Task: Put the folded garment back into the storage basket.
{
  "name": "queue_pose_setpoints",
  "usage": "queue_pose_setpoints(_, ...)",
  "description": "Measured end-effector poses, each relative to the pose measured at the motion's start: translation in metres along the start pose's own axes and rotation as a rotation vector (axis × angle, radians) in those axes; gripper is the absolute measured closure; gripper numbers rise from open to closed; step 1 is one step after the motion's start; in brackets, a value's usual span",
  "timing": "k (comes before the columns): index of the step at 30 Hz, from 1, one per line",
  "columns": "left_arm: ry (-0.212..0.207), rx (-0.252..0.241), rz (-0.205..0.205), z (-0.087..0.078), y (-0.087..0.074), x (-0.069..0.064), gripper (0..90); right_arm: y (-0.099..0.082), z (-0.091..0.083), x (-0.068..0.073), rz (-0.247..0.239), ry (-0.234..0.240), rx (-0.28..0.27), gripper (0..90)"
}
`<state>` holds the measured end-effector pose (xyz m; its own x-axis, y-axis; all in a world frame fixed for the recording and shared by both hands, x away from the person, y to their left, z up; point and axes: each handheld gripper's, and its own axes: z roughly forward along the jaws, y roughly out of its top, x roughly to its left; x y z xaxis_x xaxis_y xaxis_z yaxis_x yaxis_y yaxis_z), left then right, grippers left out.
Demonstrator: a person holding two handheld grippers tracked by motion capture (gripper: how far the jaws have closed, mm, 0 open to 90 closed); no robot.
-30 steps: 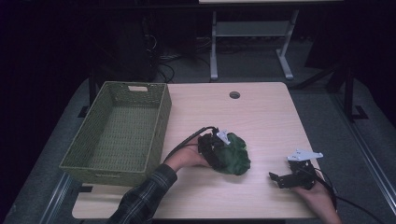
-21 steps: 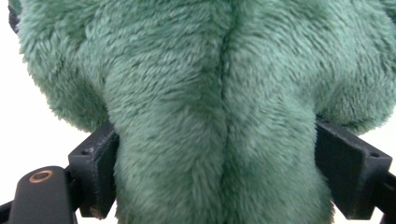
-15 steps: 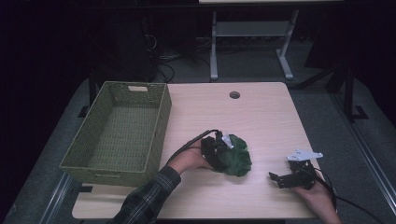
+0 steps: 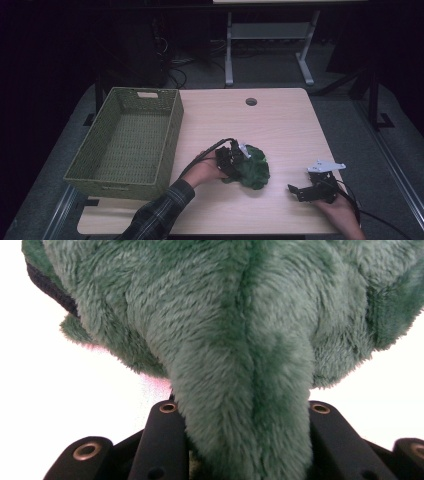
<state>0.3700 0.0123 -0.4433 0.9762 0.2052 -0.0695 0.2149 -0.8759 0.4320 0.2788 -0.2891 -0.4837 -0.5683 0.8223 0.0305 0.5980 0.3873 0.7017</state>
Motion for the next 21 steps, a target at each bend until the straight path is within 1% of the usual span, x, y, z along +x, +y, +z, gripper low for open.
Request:
queue_pose_setpoints(6, 0.005, -0.016, -0.007, -0.006, -0.001, -0.001, 69.4, 0.0, 0.0, 0.0, 0.0, 0.0, 0.0, 0.8)
queue_pose_setpoints(7, -0.002, -0.018, -0.019, -0.008, -0.002, -0.001, 69.5, 0.0, 0.0, 0.0, 0.0, 0.0, 0.0, 0.8)
queue_pose_setpoints(11, -0.006, -0.033, -0.044, -0.014, -0.005, 0.002, 69.5, 0.0, 0.0, 0.0, -0.001, 0.0, 0.001, 0.8)
queue_pose_setpoints(12, -0.017, -0.047, -0.066, -0.016, -0.005, 0.002, 69.5, 0.0, 0.0, 0.0, 0.0, 0.0, 0.0, 0.8)
queue_pose_setpoints(13, -0.018, -0.055, -0.078, -0.018, -0.005, 0.002, 69.5, 0.0, 0.0, 0.0, 0.0, 0.0, 0.0, 0.8)
queue_pose_setpoints(15, -0.016, -0.065, -0.088, -0.024, -0.005, 0.002, 69.5, 0.0, 0.0, 0.0, 0.0, 0.0, 0.0, 0.8)
queue_pose_setpoints(16, -0.023, -0.072, -0.094, -0.027, -0.005, 0.003, 69.5, 0.0, 0.0, 0.0, 0.003, 0.001, 0.002, 0.8)
queue_pose_setpoints(17, -0.02, -0.077, -0.095, -0.031, -0.004, 0.002, 69.4, 0.0, 0.0, 0.0, -0.003, -0.001, -0.001, 0.8)
queue_pose_setpoints(21, 0.006, -0.096, -0.094, -0.046, 0.0, 0.001, 69.3, 0.0, 0.0, 0.0, -0.001, 0.001, 0.002, 0.8)
